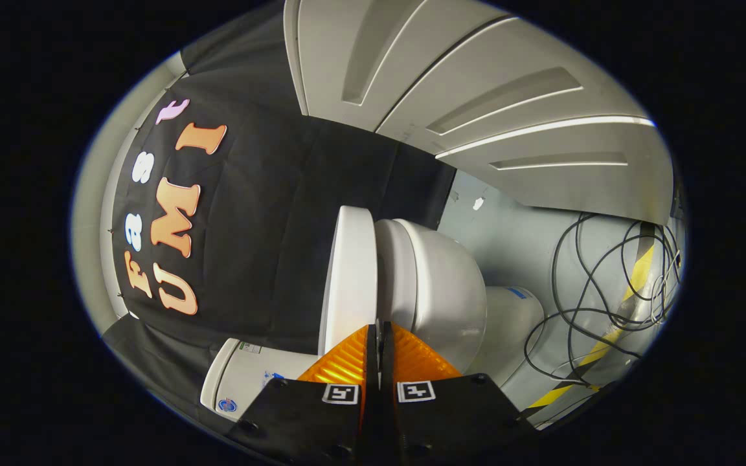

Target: Pull open the drawer, take out the items inside it, and place them on the countertop above the cabinet.

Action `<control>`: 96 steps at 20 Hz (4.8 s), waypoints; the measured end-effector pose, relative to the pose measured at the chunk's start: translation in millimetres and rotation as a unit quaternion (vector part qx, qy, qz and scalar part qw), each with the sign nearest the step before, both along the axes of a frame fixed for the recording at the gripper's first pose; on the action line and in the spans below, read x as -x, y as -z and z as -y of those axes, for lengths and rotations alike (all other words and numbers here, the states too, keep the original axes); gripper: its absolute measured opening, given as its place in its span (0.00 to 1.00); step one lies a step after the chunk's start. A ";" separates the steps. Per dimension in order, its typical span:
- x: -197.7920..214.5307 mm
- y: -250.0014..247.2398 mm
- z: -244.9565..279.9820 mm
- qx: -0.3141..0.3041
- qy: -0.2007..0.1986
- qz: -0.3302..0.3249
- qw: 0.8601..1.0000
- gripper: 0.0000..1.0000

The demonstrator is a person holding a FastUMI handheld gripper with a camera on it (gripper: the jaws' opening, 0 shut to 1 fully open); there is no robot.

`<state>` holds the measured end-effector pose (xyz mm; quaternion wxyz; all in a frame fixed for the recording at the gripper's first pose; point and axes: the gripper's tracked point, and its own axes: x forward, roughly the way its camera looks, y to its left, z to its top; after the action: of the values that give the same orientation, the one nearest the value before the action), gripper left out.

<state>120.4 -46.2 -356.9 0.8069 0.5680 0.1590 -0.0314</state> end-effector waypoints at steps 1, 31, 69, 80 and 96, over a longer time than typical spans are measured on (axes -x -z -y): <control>0.2 -2.1 -0.6 -0.001 0.000 0.000 1.000 0.08; -2.3 -153.8 -62.3 0.196 -0.038 0.082 0.977 0.08; -3.0 -268.5 -213.3 0.382 -0.074 0.115 0.914 0.08; -1.5 -288.1 -287.9 0.465 -0.094 0.126 0.871 0.08; 0.2 -289.8 -366.1 0.503 -0.130 0.154 0.840 0.08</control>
<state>120.3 319.9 -67.1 0.9925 0.0553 0.0670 0.0859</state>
